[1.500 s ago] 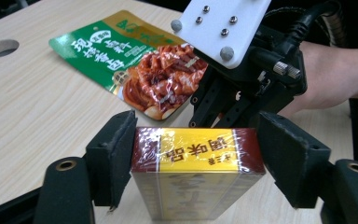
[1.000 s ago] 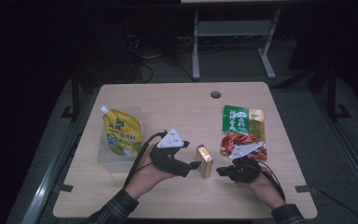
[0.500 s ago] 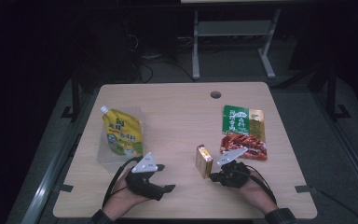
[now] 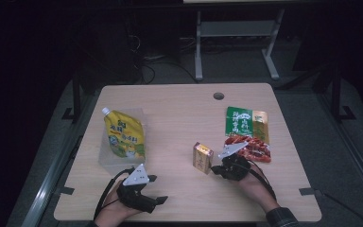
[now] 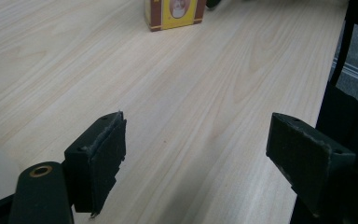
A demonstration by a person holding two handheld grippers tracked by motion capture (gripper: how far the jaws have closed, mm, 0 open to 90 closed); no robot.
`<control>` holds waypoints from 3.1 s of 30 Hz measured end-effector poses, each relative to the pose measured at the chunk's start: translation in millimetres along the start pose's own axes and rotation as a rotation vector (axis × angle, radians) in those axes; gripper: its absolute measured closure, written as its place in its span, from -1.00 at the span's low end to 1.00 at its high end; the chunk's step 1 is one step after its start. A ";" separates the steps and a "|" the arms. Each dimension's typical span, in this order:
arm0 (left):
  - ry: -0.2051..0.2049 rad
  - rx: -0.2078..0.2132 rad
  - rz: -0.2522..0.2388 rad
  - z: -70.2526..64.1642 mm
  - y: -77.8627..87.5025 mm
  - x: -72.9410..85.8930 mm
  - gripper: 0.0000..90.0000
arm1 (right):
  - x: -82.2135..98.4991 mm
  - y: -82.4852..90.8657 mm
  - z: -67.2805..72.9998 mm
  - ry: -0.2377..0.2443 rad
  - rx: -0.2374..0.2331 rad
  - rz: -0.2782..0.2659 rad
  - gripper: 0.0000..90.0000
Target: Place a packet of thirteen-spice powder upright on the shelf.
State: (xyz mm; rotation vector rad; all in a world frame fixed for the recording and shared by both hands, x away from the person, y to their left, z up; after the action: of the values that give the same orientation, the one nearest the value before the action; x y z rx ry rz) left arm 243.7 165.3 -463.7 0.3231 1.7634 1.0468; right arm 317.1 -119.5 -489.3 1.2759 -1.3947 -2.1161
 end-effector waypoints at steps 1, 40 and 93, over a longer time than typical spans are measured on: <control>-0.002 0.000 0.003 0.3 -0.8 0.3 -0.57 | -0.7 0.0 -1.7 0.004 0.000 -0.008 1.00; -0.156 0.108 0.016 -9.2 -38.3 -42.6 -0.57 | -41.2 29.6 13.0 0.030 0.016 -0.221 0.49; -0.115 0.062 0.034 -11.3 -22.3 -21.2 -0.57 | -118.1 94.6 31.7 0.176 -0.097 -0.296 0.50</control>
State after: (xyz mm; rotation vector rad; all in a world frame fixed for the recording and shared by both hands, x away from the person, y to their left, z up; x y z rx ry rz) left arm 249.0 133.1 -466.5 0.4440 1.6946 0.9799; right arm 337.9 -69.3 -344.7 1.6695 -1.0720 -2.1591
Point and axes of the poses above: each handheld gripper's, and its own axes: y roughly backward along the jaws, x roughly out of its underside, z roughly to its left, the point moved 4 cm from there along -y, roughly forward along the jaws, and after that the axes turned 9 degrees about z, right-handed, at the moved point
